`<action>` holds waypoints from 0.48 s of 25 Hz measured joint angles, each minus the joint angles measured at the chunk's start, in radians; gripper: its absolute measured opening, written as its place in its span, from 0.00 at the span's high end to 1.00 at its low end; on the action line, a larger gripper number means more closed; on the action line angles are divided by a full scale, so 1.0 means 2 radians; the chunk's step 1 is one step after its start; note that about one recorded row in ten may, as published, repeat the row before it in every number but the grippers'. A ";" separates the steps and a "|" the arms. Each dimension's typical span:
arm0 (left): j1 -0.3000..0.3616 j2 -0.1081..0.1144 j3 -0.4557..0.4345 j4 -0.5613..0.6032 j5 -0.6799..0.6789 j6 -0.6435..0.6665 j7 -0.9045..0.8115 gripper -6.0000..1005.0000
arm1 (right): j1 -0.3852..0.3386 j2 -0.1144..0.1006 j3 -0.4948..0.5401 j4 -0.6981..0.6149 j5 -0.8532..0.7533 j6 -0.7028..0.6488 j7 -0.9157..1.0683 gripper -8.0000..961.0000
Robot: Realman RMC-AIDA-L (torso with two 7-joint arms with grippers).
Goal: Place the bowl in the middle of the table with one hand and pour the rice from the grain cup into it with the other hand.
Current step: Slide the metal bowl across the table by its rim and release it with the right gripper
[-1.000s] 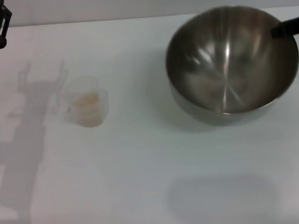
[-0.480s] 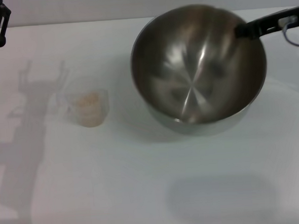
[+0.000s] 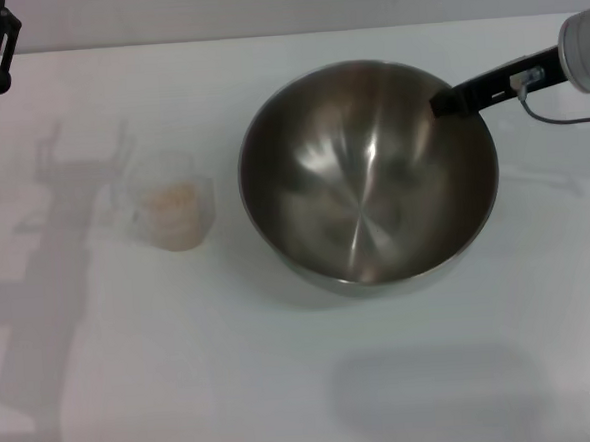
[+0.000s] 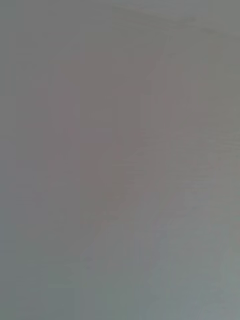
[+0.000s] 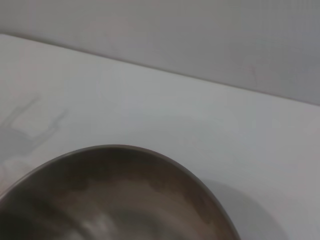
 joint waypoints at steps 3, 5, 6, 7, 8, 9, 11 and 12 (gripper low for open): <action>0.001 0.000 0.000 -0.001 0.000 0.000 0.000 0.14 | 0.002 0.000 0.000 0.006 -0.012 -0.002 0.000 0.97; 0.001 0.000 0.000 -0.001 0.000 0.000 0.000 0.14 | 0.002 0.000 0.000 0.007 -0.023 -0.003 0.003 0.97; 0.001 0.000 0.000 -0.001 0.000 0.000 0.000 0.14 | 0.002 0.000 0.000 0.007 -0.026 -0.004 0.004 0.97; 0.001 -0.001 0.000 -0.001 0.000 0.000 0.000 0.14 | 0.003 0.000 0.000 0.008 -0.027 -0.005 0.004 0.97; 0.001 -0.001 0.000 -0.001 0.000 0.000 0.000 0.14 | 0.003 0.000 0.000 0.008 -0.028 -0.005 0.004 0.97; 0.001 -0.001 0.000 -0.001 0.000 0.000 0.000 0.14 | 0.004 0.000 0.001 0.010 -0.028 -0.006 0.004 0.97; 0.001 -0.001 0.000 -0.001 0.000 0.000 0.000 0.14 | 0.006 0.000 0.000 0.013 -0.028 -0.006 0.004 0.97; 0.001 -0.001 0.001 -0.001 0.000 0.000 0.000 0.14 | 0.008 0.000 -0.002 0.016 -0.029 -0.007 0.003 0.97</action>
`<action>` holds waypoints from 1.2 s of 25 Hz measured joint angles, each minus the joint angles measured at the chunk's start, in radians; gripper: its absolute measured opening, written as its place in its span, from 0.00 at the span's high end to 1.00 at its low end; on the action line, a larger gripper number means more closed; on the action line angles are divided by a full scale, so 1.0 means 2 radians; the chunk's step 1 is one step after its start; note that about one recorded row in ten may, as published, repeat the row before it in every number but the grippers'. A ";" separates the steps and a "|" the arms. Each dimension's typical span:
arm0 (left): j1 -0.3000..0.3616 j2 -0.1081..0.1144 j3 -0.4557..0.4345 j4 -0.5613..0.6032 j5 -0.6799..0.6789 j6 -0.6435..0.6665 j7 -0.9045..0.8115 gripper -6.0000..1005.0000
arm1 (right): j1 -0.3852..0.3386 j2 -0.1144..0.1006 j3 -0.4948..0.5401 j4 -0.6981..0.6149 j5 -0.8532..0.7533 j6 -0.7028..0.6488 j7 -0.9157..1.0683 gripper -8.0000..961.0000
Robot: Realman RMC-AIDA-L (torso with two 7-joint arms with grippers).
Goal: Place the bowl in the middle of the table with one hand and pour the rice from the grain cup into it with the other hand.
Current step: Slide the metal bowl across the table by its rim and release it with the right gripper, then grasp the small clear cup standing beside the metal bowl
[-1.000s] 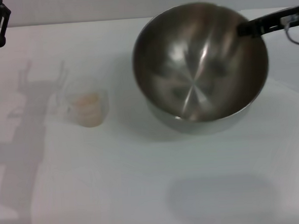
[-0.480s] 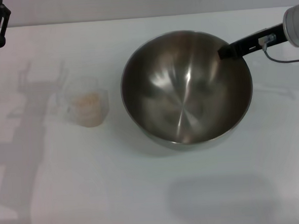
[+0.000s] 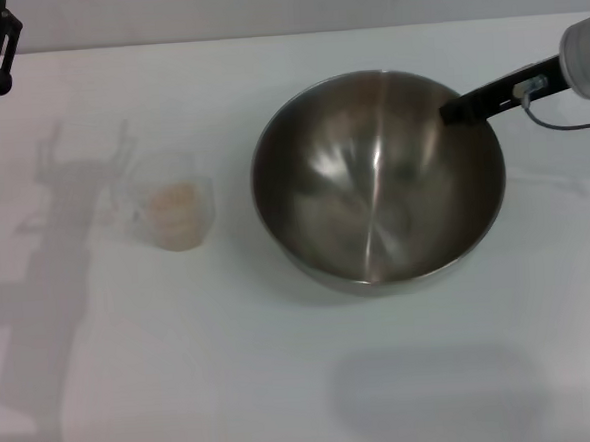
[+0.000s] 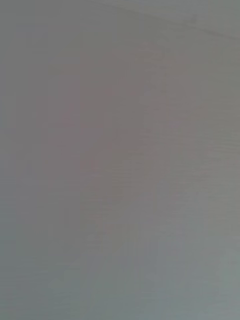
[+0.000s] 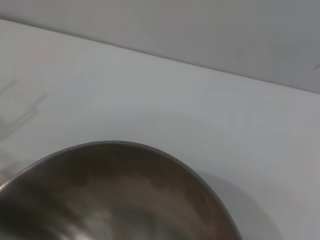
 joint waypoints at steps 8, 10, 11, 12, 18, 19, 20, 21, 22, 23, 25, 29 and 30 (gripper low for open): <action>0.001 0.000 0.001 -0.001 0.000 0.001 0.000 0.14 | 0.002 0.001 -0.026 -0.006 -0.002 -0.025 -0.001 0.84; 0.001 0.000 0.001 -0.002 0.000 0.002 0.000 0.14 | -0.001 0.001 -0.029 -0.018 -0.002 -0.030 -0.001 0.77; 0.001 0.000 0.001 -0.002 0.000 0.003 0.000 0.14 | -0.004 0.001 -0.030 -0.028 -0.003 -0.034 -0.001 0.73; 0.001 0.000 0.001 -0.002 0.000 0.004 0.000 0.14 | -0.008 0.001 -0.030 -0.041 -0.003 -0.038 -0.001 0.69; 0.004 0.000 0.001 -0.003 0.000 0.012 0.000 0.14 | -0.043 0.003 -0.046 -0.123 0.026 -0.105 -0.022 0.52; 0.004 0.000 0.001 -0.003 0.000 0.012 0.000 0.14 | -0.050 0.003 -0.052 -0.130 0.037 -0.122 -0.029 0.50; 0.004 0.000 0.001 -0.003 0.000 0.012 0.000 0.14 | -0.060 0.004 -0.061 -0.140 0.053 -0.151 -0.039 0.49; 0.004 0.000 0.001 -0.003 0.000 0.013 0.000 0.14 | -0.071 0.005 -0.073 -0.146 0.069 -0.181 -0.050 0.47; 0.005 0.000 0.001 -0.003 0.000 0.013 0.000 0.14 | -0.092 0.005 -0.101 -0.152 0.103 -0.256 -0.073 0.46; 0.005 0.000 0.001 -0.003 0.000 0.014 0.000 0.14 | -0.092 0.005 -0.101 -0.152 0.103 -0.256 -0.073 0.46; 0.005 0.000 0.001 -0.003 0.000 0.014 0.000 0.14 | -0.112 0.006 -0.135 -0.148 0.136 -0.342 -0.101 0.46; 0.006 -0.001 0.003 -0.003 0.000 0.015 0.000 0.14 | -0.134 0.007 -0.206 -0.120 0.200 -0.524 -0.152 0.46; 0.007 -0.001 0.004 -0.003 0.000 0.015 0.000 0.14 | -0.137 0.007 -0.226 -0.110 0.211 -0.572 -0.160 0.46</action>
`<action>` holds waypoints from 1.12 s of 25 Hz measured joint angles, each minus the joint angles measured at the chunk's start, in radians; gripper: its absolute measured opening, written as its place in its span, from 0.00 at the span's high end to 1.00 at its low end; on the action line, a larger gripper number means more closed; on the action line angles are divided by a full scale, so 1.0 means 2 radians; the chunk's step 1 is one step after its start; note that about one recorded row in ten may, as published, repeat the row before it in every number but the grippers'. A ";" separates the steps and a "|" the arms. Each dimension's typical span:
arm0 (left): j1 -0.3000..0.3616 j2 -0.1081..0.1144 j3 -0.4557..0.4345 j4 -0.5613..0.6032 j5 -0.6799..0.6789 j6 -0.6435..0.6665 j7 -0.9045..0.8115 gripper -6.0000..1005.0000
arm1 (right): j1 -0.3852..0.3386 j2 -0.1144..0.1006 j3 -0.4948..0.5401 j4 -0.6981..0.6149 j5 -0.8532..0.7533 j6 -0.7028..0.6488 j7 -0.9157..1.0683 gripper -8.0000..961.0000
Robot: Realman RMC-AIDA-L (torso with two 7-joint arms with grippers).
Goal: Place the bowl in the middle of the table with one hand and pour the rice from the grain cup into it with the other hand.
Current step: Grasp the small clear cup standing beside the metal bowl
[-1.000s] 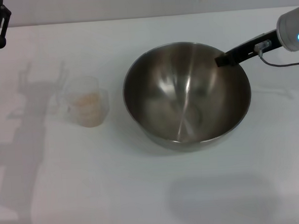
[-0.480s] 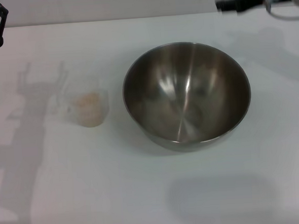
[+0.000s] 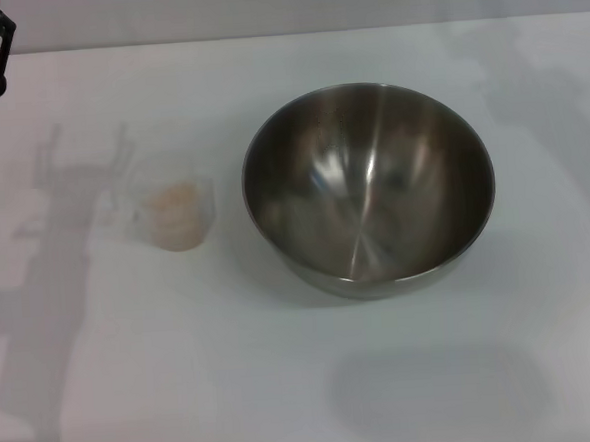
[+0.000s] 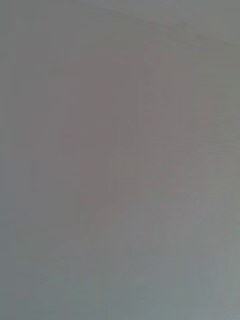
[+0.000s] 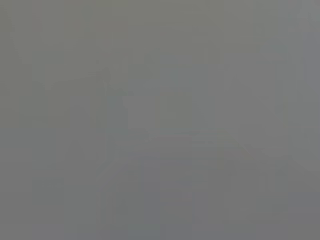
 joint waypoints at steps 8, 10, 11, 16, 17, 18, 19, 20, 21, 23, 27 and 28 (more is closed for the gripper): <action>0.003 -0.001 0.008 -0.001 0.000 0.000 0.000 0.14 | 0.007 -0.002 -0.187 0.113 -0.040 -0.436 0.081 0.46; 0.004 -0.001 0.010 -0.001 0.000 0.000 0.000 0.14 | 0.012 -0.002 -0.219 0.172 -0.096 -0.548 0.165 0.46; 0.006 -0.001 0.013 -0.001 0.000 0.000 0.000 0.14 | 0.017 -0.002 -0.227 0.210 -0.126 -0.595 0.220 0.46; 0.021 -0.001 0.036 -0.001 0.000 0.002 0.002 0.14 | 0.057 -0.006 -0.217 0.403 -0.210 -0.760 0.500 0.46; 0.025 -0.001 0.043 -0.001 0.000 0.003 0.003 0.14 | 0.076 -0.008 -0.199 0.473 -0.213 -0.780 0.568 0.46; 0.032 -0.001 0.056 0.001 0.000 0.006 0.005 0.14 | 0.076 -0.008 -0.199 0.473 -0.213 -0.780 0.568 0.46; 0.032 -0.001 0.056 0.001 0.000 0.006 0.005 0.14 | 0.082 -0.008 -0.190 0.495 -0.213 -0.782 0.586 0.46; 0.044 -0.001 0.075 0.002 0.001 0.009 0.006 0.14 | 0.087 -0.008 -0.183 0.515 -0.213 -0.783 0.597 0.46; 0.053 -0.001 0.089 0.003 0.001 0.009 0.006 0.14 | 0.088 -0.009 -0.176 0.523 -0.213 -0.783 0.598 0.46; 0.063 0.000 0.107 0.003 0.001 0.010 0.010 0.14 | 0.087 -0.009 -0.165 0.532 -0.214 -0.784 0.598 0.46; 0.086 -0.001 0.153 0.001 0.001 -0.010 0.053 0.14 | 0.086 -0.015 -0.154 0.534 -0.214 -0.789 0.593 0.46; 0.086 -0.001 0.153 0.001 0.001 -0.010 0.053 0.14 | 0.086 -0.015 -0.154 0.534 -0.214 -0.789 0.593 0.46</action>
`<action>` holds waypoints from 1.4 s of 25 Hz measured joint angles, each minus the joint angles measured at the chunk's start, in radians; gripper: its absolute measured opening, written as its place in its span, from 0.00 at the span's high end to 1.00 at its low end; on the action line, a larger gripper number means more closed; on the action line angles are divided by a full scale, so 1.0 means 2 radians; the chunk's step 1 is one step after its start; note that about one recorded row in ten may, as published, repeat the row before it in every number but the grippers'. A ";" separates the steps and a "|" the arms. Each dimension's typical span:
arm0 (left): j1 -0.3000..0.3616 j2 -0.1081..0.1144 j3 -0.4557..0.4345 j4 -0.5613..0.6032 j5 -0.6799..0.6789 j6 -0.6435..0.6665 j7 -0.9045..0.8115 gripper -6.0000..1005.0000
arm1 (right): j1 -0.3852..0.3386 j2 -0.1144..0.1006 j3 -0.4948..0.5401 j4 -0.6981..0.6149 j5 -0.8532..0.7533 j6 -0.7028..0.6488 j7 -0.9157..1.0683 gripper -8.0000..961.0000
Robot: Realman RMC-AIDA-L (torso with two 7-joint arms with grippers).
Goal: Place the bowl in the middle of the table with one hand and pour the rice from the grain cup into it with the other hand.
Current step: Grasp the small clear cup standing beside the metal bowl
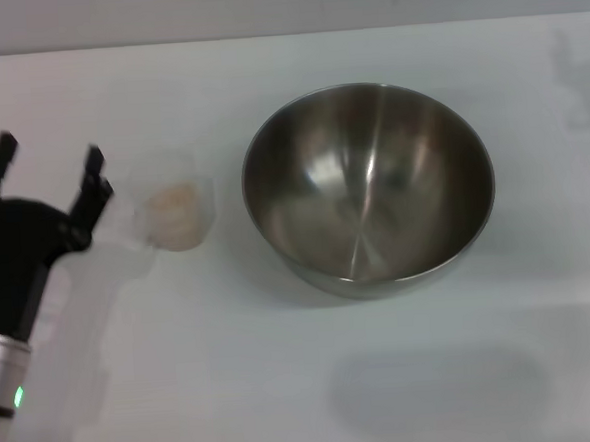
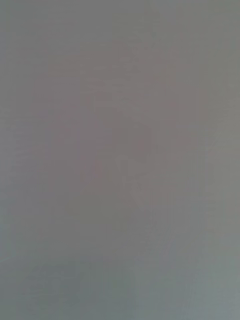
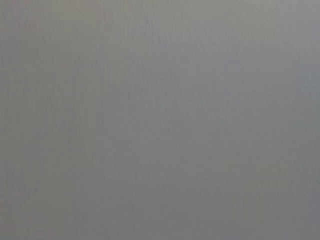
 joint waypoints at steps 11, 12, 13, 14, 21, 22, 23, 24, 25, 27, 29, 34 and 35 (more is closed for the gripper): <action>0.002 0.000 0.005 -0.001 -0.004 -0.131 0.007 0.14 | 0.003 -0.012 -0.001 0.005 -0.002 0.000 -0.004 0.46; 0.000 0.000 0.004 0.000 -0.004 -0.138 0.006 0.14 | 0.004 -0.013 -0.002 0.006 -0.002 0.000 -0.004 0.46; -0.004 0.000 0.003 0.001 -0.004 -0.145 0.005 0.14 | 0.004 -0.013 -0.002 0.006 -0.002 0.000 -0.004 0.46; -0.007 0.000 0.001 0.001 -0.004 -0.150 0.004 0.14 | 0.004 -0.013 -0.002 0.006 -0.002 0.000 -0.004 0.46; -0.016 0.000 -0.009 0.003 -0.005 -0.161 0.007 0.14 | 0.002 -0.013 -0.001 0.007 -0.009 0.000 -0.004 0.46; -0.017 0.000 -0.010 0.003 -0.005 -0.163 0.007 0.14 | 0.001 -0.013 -0.001 0.007 -0.012 -0.001 -0.004 0.46; -0.018 0.001 -0.013 0.004 -0.005 -0.165 0.007 0.14 | 0.000 -0.013 0.000 0.007 -0.012 -0.002 -0.005 0.46; -0.020 0.001 -0.018 0.008 -0.005 -0.168 0.007 0.14 | 0.000 -0.013 -0.001 0.007 -0.013 -0.002 -0.005 0.46; -0.020 0.001 -0.018 0.008 -0.005 -0.168 0.007 0.14 | 0.000 -0.013 -0.001 0.007 -0.013 -0.002 -0.005 0.46; -0.022 0.001 -0.020 0.011 -0.005 -0.168 0.007 0.14 | 0.000 -0.013 -0.002 0.007 -0.013 -0.003 -0.005 0.46; -0.025 0.001 -0.021 0.015 -0.005 -0.169 0.005 0.14 | 0.000 -0.012 -0.002 0.007 -0.013 -0.003 -0.006 0.46; -0.035 0.001 -0.021 0.016 -0.005 -0.180 0.006 0.14 | -0.001 -0.010 -0.002 0.007 -0.013 -0.003 -0.006 0.46; -0.037 0.001 -0.021 0.016 -0.005 -0.183 0.006 0.14 | -0.001 -0.010 -0.002 0.007 -0.013 -0.003 -0.006 0.46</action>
